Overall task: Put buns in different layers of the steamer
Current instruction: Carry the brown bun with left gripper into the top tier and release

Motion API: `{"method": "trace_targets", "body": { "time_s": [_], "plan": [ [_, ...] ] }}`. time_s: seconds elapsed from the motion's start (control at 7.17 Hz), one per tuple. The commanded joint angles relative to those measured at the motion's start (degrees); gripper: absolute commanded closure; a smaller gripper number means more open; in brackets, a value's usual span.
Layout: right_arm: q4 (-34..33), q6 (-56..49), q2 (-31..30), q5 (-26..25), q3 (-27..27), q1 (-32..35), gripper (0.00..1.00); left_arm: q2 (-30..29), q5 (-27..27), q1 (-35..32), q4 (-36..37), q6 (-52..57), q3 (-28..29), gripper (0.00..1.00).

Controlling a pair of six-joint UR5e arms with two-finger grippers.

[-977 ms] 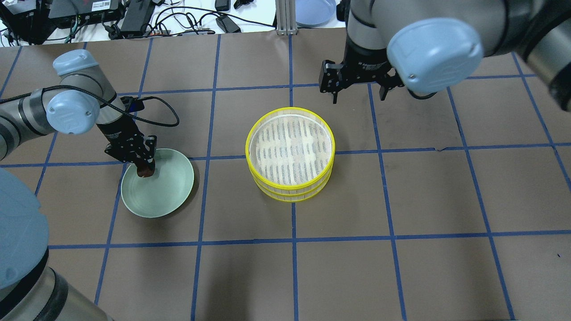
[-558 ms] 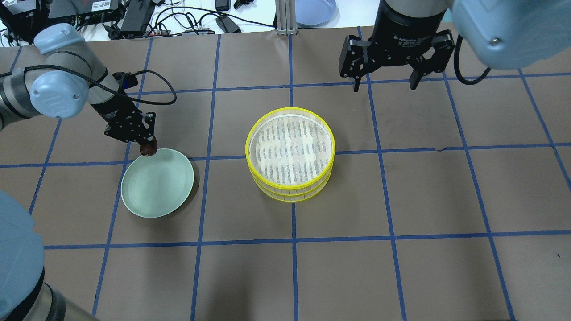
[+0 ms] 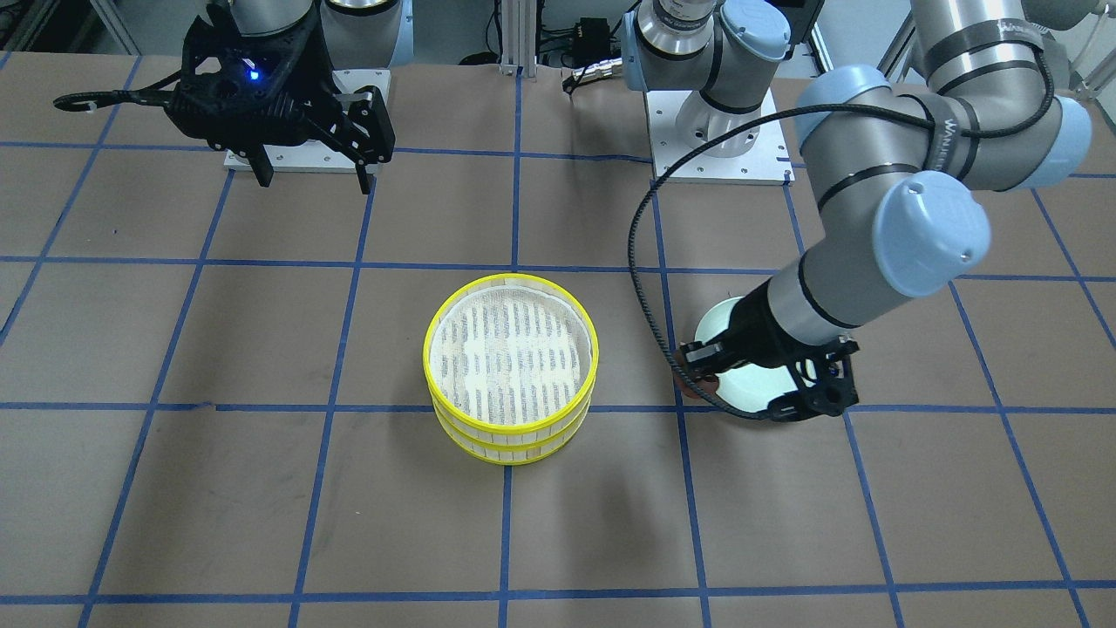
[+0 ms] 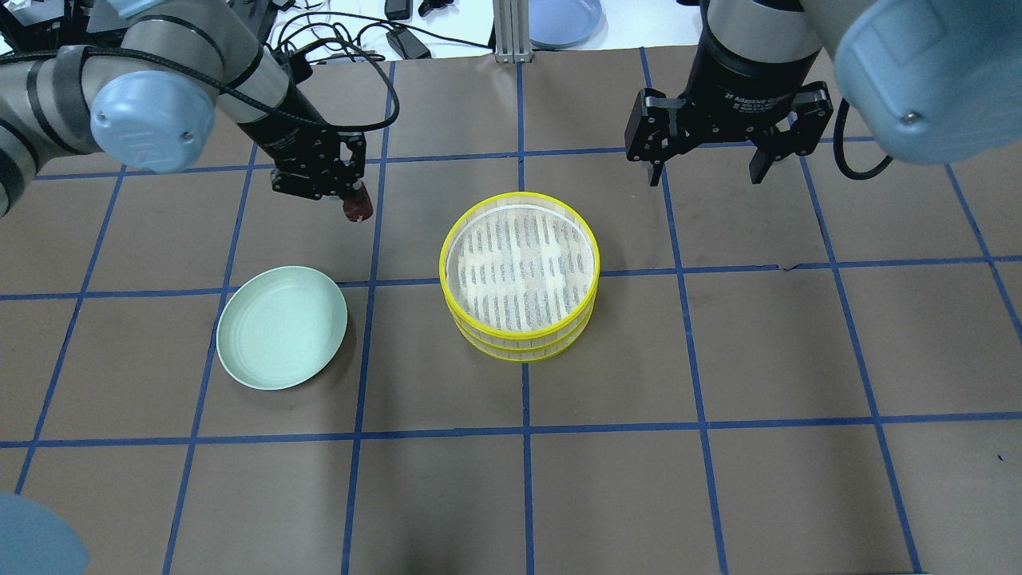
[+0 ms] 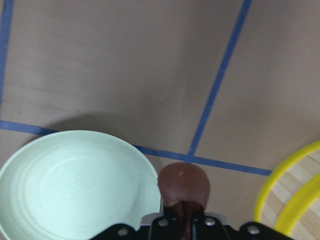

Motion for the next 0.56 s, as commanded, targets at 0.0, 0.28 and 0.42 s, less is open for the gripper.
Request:
{"method": "trace_targets", "body": {
  "time_s": [0.0,0.28,0.42],
  "plan": [
    [-0.4,-0.4,-0.3,0.0,0.4,-0.3,0.01,-0.7,-10.0,-8.4,3.1,-10.7,-1.0,1.00],
    [-0.2,-2.1,-0.3,-0.1,0.4,-0.2,0.00,-1.5,-14.3,-10.0,9.2,-13.9,-5.3,1.00],
    [-0.1,-2.1,-0.3,-0.1,0.4,-0.2,0.00,-1.6,-14.6,-10.9,10.6,-14.2,-6.9,0.97]
  ]
}}
